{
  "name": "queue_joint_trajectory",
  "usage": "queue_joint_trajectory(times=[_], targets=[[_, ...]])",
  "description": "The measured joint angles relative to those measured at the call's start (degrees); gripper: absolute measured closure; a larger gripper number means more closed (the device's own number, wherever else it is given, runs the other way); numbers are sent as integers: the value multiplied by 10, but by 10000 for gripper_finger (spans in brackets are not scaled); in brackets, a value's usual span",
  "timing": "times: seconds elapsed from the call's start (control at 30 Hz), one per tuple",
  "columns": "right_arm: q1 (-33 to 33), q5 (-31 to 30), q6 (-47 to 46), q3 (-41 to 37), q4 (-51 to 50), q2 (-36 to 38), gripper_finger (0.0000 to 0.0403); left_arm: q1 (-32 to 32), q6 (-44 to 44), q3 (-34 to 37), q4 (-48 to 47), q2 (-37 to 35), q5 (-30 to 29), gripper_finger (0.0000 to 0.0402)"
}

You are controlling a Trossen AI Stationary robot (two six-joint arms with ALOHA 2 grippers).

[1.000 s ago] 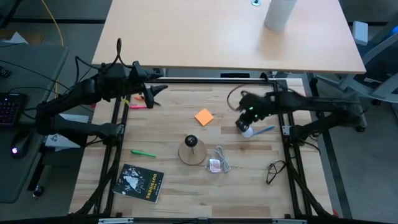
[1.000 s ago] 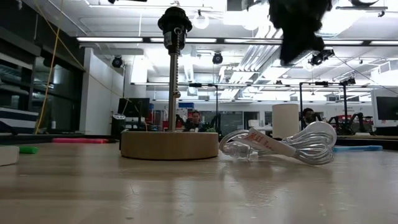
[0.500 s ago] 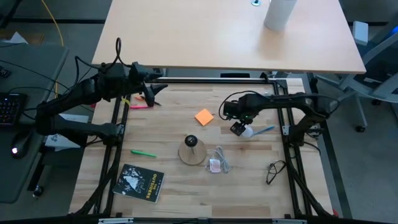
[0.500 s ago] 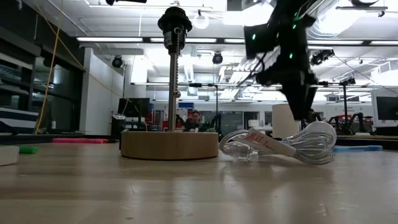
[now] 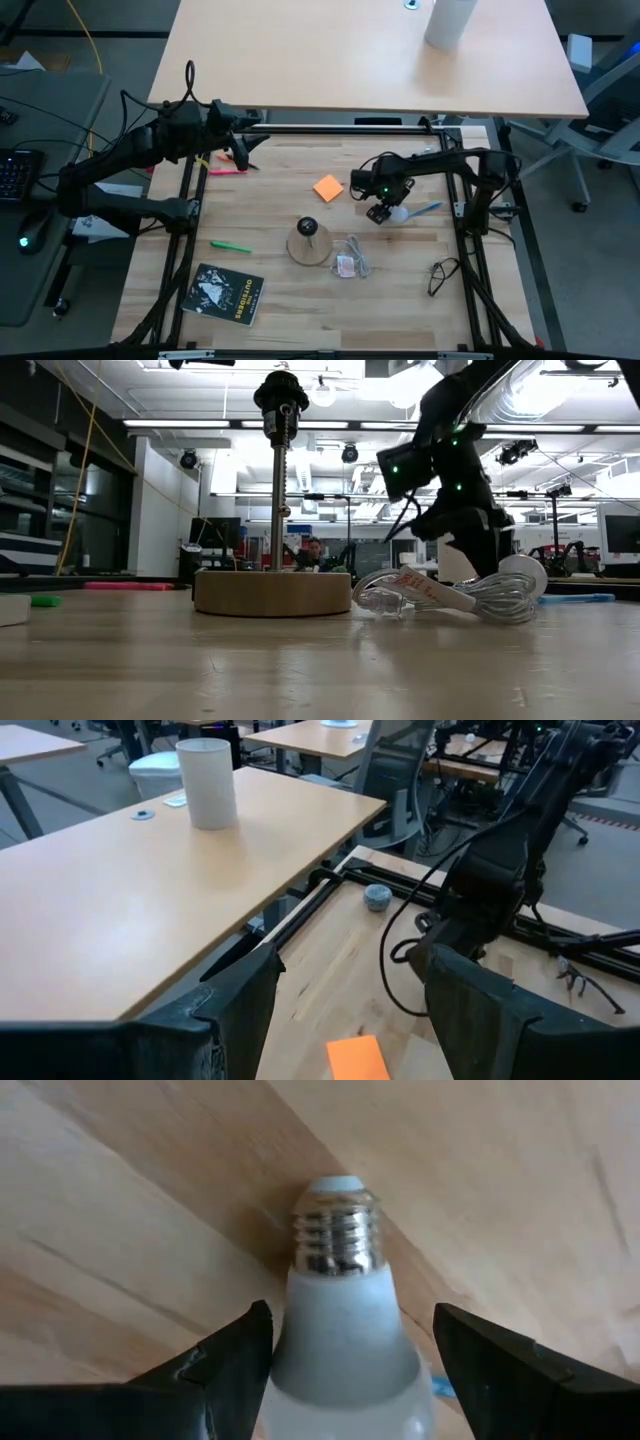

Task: Screw lightbulb
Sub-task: Insert the white lightbulb into the lamp

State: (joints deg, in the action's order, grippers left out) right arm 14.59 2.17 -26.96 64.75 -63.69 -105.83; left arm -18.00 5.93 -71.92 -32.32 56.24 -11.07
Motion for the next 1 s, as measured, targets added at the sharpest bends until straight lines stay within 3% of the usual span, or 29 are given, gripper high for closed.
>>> queue_joint_trajectory(times=[0.23, 0.47, 0.7, 0.83, 1.0], targets=[[0, 1, 15, 0, 7, -23, 155, 0, -1, 0, -13, 0, -2, 172], [0, 0, 26, 0, -1, -7, 252, 0, -16, 0, -35, 0, -51, 172], [0, -4, 45, 47, -10, 73, 253, 0, -37, 0, -32, 0, -40, 172], [2, -15, 33, 108, 45, 128, 252, 0, -33, 42, 67, -7, -8, 172], [2, -37, 15, 181, 179, 182, 253, 0, 52, 151, 303, -7, 63, 172]])
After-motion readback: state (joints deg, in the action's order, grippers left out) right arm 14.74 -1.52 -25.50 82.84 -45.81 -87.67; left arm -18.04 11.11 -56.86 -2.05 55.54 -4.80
